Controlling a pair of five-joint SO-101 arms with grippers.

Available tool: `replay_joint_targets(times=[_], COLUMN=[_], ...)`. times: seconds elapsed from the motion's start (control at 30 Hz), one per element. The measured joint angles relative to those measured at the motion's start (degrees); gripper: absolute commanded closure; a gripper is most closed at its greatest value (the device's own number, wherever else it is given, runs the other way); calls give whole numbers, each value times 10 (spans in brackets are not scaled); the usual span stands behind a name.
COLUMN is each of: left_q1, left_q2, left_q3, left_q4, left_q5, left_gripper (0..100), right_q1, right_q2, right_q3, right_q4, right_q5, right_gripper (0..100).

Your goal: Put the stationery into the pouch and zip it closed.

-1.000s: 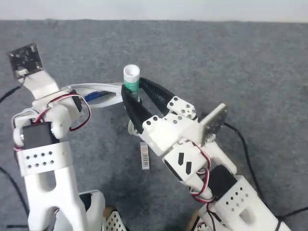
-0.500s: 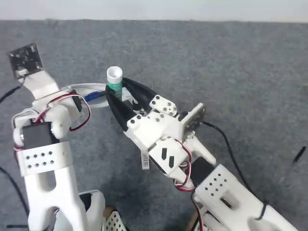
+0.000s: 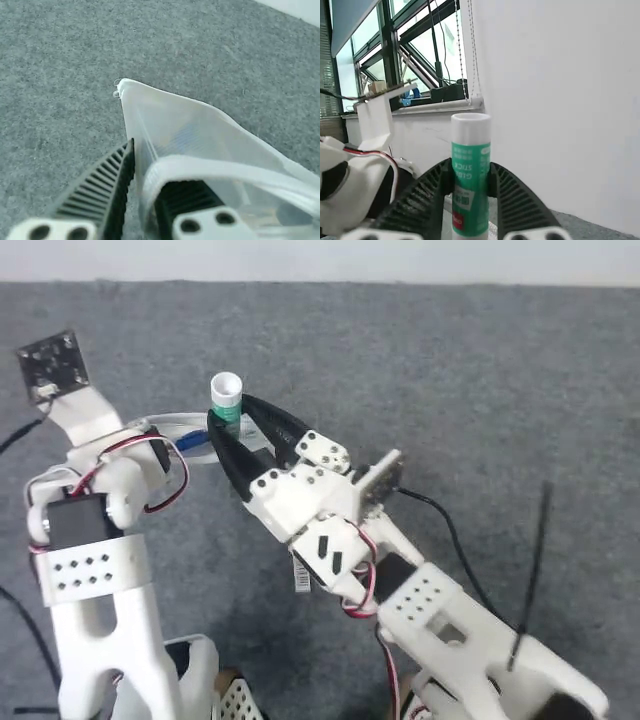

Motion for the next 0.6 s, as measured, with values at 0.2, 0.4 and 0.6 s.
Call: replay_joint_targets(times=[0.2, 0.4, 0.6], left_q1=[0, 2, 2], left_q2=[0, 0, 0], left_q3=[0, 0, 0], left_q4=[0, 0, 0], left_q5=[0, 0, 0], left_gripper=[990, 990, 989], right_q1=[-4, -5, -6], right_q2=[109, 218, 273], right_q3=[0, -2, -4], right_q4=[-105, -208, -273], right_q5=[31, 78, 135], right_gripper=[992, 992, 992])
